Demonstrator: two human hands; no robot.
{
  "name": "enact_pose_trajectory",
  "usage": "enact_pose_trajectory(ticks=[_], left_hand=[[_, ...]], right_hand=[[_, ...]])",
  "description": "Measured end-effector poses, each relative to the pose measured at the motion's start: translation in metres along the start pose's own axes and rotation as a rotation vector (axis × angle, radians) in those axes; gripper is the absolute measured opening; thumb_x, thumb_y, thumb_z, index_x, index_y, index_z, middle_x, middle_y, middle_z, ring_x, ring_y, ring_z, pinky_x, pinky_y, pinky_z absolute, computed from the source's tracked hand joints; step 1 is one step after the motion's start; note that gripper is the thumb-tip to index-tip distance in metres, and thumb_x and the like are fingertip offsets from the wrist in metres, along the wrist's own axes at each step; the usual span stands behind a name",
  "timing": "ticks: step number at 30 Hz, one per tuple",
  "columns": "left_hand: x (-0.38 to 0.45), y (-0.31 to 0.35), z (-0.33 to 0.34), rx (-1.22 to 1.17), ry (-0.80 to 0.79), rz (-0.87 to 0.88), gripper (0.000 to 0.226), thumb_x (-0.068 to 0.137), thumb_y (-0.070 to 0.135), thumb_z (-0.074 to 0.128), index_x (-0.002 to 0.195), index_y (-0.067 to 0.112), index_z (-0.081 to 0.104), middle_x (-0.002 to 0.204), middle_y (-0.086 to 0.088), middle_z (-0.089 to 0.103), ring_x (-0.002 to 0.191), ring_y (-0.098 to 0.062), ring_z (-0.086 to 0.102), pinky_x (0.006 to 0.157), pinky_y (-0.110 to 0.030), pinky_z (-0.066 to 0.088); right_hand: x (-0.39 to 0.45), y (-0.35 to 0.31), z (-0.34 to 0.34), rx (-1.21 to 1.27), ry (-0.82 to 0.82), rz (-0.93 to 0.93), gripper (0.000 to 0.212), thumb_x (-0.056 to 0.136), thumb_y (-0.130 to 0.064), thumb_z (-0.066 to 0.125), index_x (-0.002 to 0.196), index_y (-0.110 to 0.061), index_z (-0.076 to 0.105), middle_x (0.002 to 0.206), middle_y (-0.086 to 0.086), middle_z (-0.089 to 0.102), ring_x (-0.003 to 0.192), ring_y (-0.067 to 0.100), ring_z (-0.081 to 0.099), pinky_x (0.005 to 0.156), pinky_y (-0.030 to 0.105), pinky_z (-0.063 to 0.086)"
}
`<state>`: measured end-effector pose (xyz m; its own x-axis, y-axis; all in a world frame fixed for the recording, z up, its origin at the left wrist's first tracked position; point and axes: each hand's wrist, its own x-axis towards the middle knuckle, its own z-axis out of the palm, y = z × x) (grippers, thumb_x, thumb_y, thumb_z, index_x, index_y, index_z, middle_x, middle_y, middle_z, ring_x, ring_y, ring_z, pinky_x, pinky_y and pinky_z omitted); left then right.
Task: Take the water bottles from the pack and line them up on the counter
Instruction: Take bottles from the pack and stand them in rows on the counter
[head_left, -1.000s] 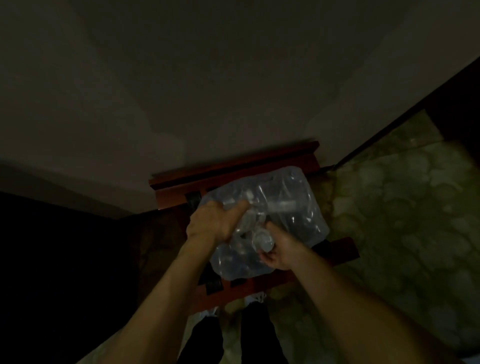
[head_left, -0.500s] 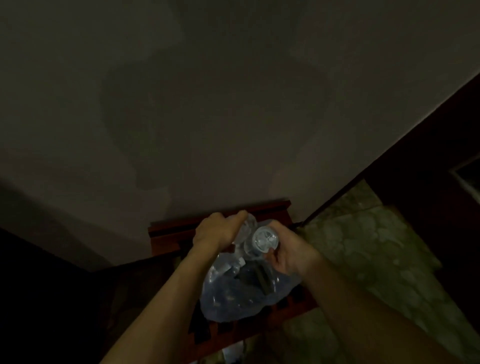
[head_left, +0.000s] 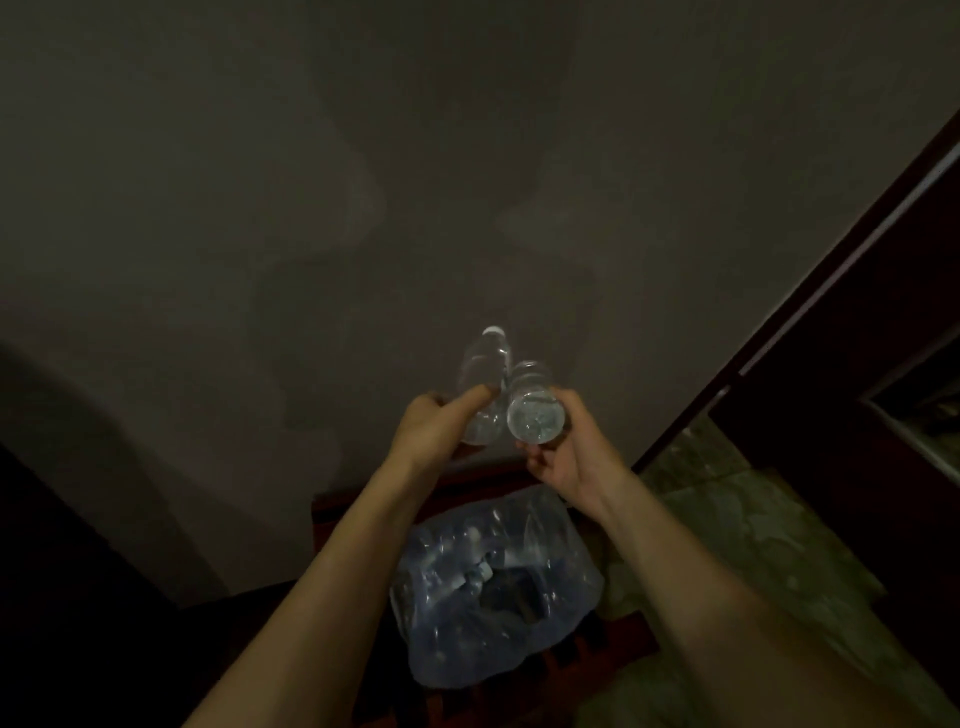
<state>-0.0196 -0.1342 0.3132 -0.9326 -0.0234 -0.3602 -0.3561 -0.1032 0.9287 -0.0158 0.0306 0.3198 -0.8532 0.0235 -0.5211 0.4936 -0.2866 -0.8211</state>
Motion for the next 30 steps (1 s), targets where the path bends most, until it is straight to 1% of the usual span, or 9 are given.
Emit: enact_pose_trajectory(ticks=[3,5,10,13,17,20,25,28,30], left_hand=[[-0.019,0.011,-0.01,0.026,0.01,0.075,0.043,0.075,0.042,0.079,0.101,0.01,0.066,0.08,-0.002,0.071,0.055,-0.003,0.068,0.047,-0.016,0.049],[-0.035,0.017,-0.017,0.022,0.026,0.108,0.038,0.078,0.035,0.078,0.105,0.011,0.064,0.083,-0.001,0.07,0.053,0.0,0.066,0.049,-0.017,0.051],[-0.086,0.021,-0.038,0.078,0.089,0.233,0.049,0.077,0.019,0.08,0.12,0.014,0.059,0.098,0.001,0.072,0.08,-0.005,0.069,0.066,-0.018,0.052],[-0.12,0.02,-0.049,0.162,0.089,0.247,0.06,0.072,0.02,0.082,0.124,0.019,0.052,0.109,0.0,0.069,0.095,-0.011,0.069,0.078,-0.022,0.053],[-0.156,0.022,-0.058,0.127,0.133,0.297,0.044,0.073,0.017,0.082,0.105,0.022,0.052,0.097,0.001,0.068,0.068,0.001,0.07,0.051,-0.013,0.052],[-0.176,0.026,-0.069,0.09,0.234,0.386,0.04,0.072,0.026,0.085,0.094,0.025,0.052,0.091,0.006,0.065,0.065,0.012,0.066,0.045,-0.007,0.046],[-0.207,0.042,-0.105,0.132,0.332,0.434,0.057,0.059,0.054,0.083,0.099,0.026,0.053,0.112,-0.004,0.059,0.095,-0.013,0.066,0.068,-0.022,0.053],[-0.227,0.054,-0.137,0.064,0.357,0.513,0.056,0.064,0.042,0.087,0.102,0.024,0.05,0.096,0.004,0.064,0.077,0.001,0.07,0.058,-0.015,0.052],[-0.242,0.061,-0.165,0.037,0.387,0.551,0.055,0.065,0.036,0.089,0.104,0.022,0.053,0.089,0.005,0.066,0.071,0.002,0.071,0.057,-0.015,0.053]], right_hand=[[-0.021,0.0,0.002,0.008,-0.103,-0.102,0.046,0.084,-0.042,0.066,0.121,-0.015,0.06,0.103,0.013,0.071,0.069,0.016,0.065,0.059,0.026,0.055],[-0.036,0.001,0.004,0.011,-0.198,-0.169,0.045,0.086,-0.036,0.065,0.126,-0.018,0.057,0.115,0.016,0.071,0.081,0.021,0.071,0.07,0.03,0.058],[-0.067,0.005,0.016,-0.005,-0.412,-0.282,0.048,0.084,-0.014,0.066,0.131,-0.022,0.055,0.12,0.014,0.07,0.104,0.029,0.069,0.085,0.041,0.057],[-0.088,0.013,0.032,-0.015,-0.437,-0.327,0.056,0.076,-0.015,0.073,0.129,-0.021,0.055,0.117,0.013,0.071,0.104,0.029,0.07,0.08,0.04,0.057],[-0.118,0.029,0.062,-0.072,-0.37,-0.364,0.062,0.064,-0.041,0.084,0.12,-0.027,0.061,0.106,0.002,0.075,0.092,0.018,0.073,0.063,0.03,0.057],[-0.136,0.036,0.084,-0.088,-0.374,-0.428,0.071,0.053,-0.054,0.089,0.114,-0.031,0.062,0.104,-0.003,0.076,0.093,0.016,0.074,0.061,0.028,0.057],[-0.166,0.036,0.13,-0.077,-0.371,-0.499,0.092,0.042,-0.06,0.091,0.116,-0.023,0.05,0.097,0.0,0.075,0.084,0.019,0.075,0.053,0.03,0.056],[-0.185,0.041,0.164,-0.016,-0.404,-0.513,0.099,0.041,-0.059,0.091,0.119,-0.017,0.049,0.101,0.004,0.073,0.081,0.019,0.074,0.051,0.03,0.055],[-0.199,0.048,0.191,0.009,-0.441,-0.521,0.098,0.041,-0.06,0.09,0.12,-0.017,0.051,0.105,0.004,0.071,0.08,0.018,0.073,0.05,0.029,0.055]])
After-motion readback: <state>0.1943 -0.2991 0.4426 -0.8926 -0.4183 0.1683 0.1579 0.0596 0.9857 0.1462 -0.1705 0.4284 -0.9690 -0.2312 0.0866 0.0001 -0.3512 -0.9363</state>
